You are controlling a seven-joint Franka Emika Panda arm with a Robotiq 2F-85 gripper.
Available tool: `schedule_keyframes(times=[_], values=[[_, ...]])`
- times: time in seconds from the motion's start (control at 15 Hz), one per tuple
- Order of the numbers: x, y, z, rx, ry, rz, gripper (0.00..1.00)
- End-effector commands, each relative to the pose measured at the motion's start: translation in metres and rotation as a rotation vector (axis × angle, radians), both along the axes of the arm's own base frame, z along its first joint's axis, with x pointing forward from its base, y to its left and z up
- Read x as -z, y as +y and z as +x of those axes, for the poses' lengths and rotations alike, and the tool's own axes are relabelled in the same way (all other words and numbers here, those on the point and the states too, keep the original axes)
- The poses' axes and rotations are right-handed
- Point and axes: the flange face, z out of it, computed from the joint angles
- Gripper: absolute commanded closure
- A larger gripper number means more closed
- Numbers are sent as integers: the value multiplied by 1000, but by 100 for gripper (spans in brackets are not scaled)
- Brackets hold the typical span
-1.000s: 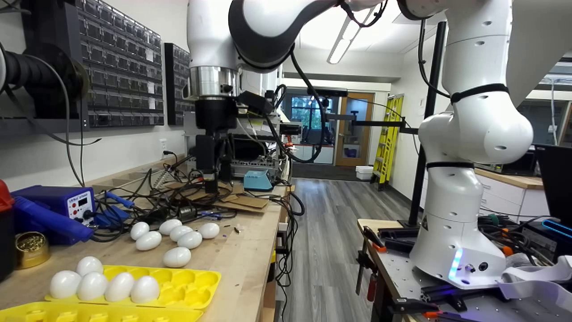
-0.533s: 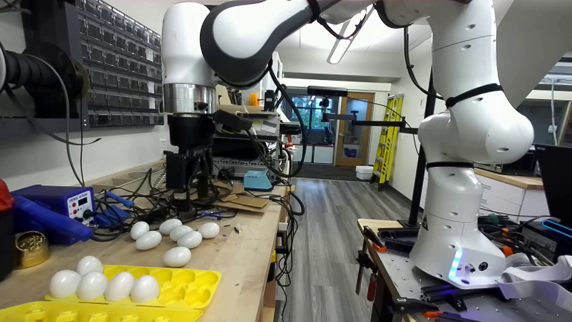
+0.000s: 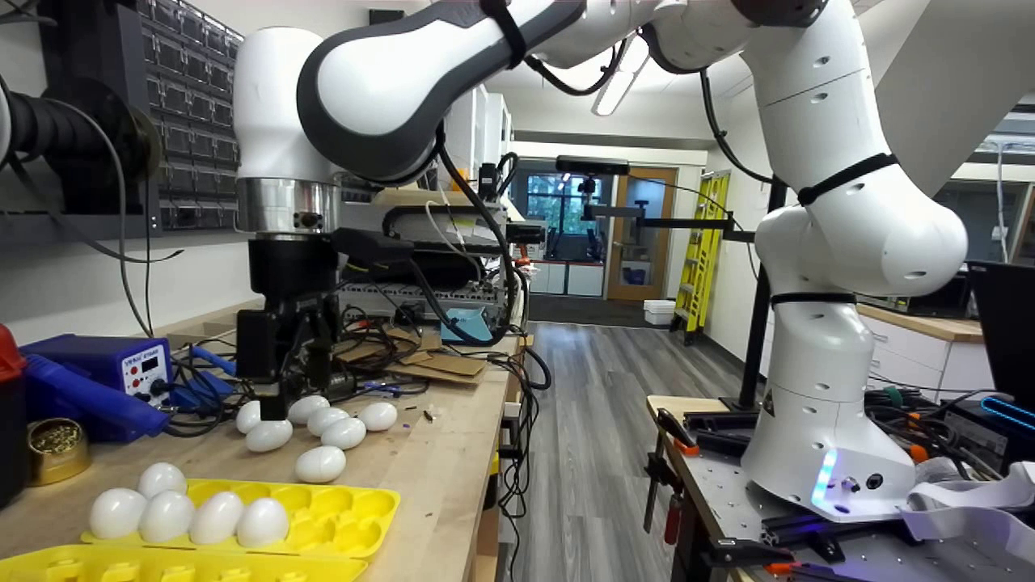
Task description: Put one egg from the carton onto the bench
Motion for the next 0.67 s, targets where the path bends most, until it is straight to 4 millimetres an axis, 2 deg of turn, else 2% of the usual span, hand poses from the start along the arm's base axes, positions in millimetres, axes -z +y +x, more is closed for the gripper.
schedule_keyframes(times=[0.0, 0.4, 0.6], values=[[2, 3, 3, -3, 2, 1, 0], [3, 7, 10, -6, -4, 5, 0], [13, 11, 9, 12, 2, -4, 0]])
